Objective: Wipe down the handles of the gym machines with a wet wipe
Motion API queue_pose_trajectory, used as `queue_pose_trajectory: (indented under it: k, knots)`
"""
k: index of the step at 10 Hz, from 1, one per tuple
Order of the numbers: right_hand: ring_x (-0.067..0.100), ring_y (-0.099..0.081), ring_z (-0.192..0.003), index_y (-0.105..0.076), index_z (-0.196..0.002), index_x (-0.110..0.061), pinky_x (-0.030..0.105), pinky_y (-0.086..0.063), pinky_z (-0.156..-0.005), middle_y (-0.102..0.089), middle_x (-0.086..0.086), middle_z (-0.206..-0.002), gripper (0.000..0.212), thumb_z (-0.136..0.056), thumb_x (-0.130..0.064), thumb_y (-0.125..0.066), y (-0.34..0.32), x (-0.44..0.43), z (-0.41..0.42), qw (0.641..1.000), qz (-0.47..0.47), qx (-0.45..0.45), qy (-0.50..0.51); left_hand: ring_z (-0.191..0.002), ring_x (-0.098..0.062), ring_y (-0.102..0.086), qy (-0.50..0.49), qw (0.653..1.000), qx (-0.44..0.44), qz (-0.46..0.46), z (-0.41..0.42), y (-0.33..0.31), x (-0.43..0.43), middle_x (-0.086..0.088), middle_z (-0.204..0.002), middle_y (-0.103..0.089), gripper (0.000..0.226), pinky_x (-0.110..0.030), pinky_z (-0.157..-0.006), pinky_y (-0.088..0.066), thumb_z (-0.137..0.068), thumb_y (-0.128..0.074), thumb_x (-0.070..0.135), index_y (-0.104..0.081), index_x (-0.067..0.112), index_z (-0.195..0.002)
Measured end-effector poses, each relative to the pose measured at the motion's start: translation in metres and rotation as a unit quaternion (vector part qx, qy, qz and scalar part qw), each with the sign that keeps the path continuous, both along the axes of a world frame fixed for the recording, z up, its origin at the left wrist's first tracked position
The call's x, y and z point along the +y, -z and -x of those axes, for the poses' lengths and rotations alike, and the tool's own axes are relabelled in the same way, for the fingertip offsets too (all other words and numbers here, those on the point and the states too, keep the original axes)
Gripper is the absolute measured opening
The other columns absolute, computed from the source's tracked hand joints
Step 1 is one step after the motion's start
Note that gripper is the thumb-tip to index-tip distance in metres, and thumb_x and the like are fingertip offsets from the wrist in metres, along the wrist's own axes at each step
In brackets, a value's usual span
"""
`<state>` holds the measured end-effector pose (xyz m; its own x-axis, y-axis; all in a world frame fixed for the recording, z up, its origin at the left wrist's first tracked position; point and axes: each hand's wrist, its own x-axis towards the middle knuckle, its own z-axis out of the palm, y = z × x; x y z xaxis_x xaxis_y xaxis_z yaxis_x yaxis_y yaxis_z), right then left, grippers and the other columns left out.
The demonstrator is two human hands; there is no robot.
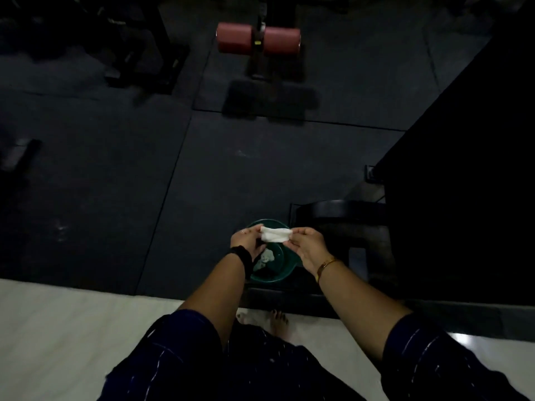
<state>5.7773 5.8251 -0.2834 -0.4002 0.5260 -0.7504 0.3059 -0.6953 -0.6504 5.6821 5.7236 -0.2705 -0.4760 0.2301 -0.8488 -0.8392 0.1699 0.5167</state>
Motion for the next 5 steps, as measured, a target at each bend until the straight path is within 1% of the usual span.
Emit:
queue_pose_trajectory:
  k: [1,2,3,4,5]
  knots:
    - [0.024,-0.061,-0.085,-0.052,-0.079,-0.005,0.022,-0.056,-0.066,-0.058,0.017,-0.097,0.023,-0.092,0.014,-0.049,0.015,0.015,0.019,0.999,-0.007,-0.031,-0.006,-0.116,-0.035,-0.058,0.004,1.000,-0.016,0.014,0.016,0.013,0.013,-0.023,-0.130,-0.058,0.028,-0.034,-0.087,-0.048,-0.097,-0.043,-0.007,-0.061,0.000,-0.117]
    - [0.028,-0.058,-0.102,-0.059,-0.097,-0.004,0.031,-0.054,-0.081,-0.058,0.022,-0.119,0.014,-0.092,0.007,-0.053,0.036,0.020,0.034,0.996,-0.032,-0.075,-0.021,-0.132,-0.033,-0.045,0.014,0.998,-0.050,0.023,0.026,0.018,0.018,-0.020,-0.145,-0.046,0.030,-0.038,-0.104,-0.040,-0.104,-0.040,0.010,-0.055,0.000,-0.128]
    - [0.033,-0.050,-0.122,-0.045,-0.138,-0.009,0.047,-0.046,-0.101,-0.043,0.014,-0.143,0.047,-0.093,-0.005,-0.059,0.045,0.026,0.041,0.992,-0.043,-0.115,-0.019,-0.149,-0.027,-0.015,0.005,0.997,-0.082,0.014,0.038,0.024,0.014,-0.010,-0.161,-0.019,0.052,-0.037,-0.119,-0.017,-0.107,-0.033,0.031,-0.026,0.007,-0.152]
    - [0.032,-0.047,-0.126,-0.045,-0.138,-0.012,0.045,-0.042,-0.104,-0.043,0.015,-0.144,0.045,-0.095,-0.009,-0.057,0.049,0.029,0.042,0.993,-0.019,-0.112,0.020,-0.148,-0.029,-0.007,-0.033,0.996,-0.079,-0.005,0.048,0.036,0.005,-0.012,-0.160,-0.020,0.054,-0.040,-0.122,-0.013,-0.107,-0.030,0.036,-0.025,0.007,-0.153]
    - [0.024,-0.049,-0.117,-0.049,-0.134,-0.010,0.032,-0.040,-0.090,-0.048,0.015,-0.138,0.038,-0.096,-0.007,-0.053,0.036,0.031,0.044,0.993,-0.025,-0.111,0.040,-0.147,-0.027,-0.021,-0.068,0.996,-0.057,-0.012,0.061,0.038,0.002,-0.012,-0.156,-0.031,0.051,-0.040,-0.120,-0.021,-0.107,-0.031,0.036,-0.038,0.004,-0.147]
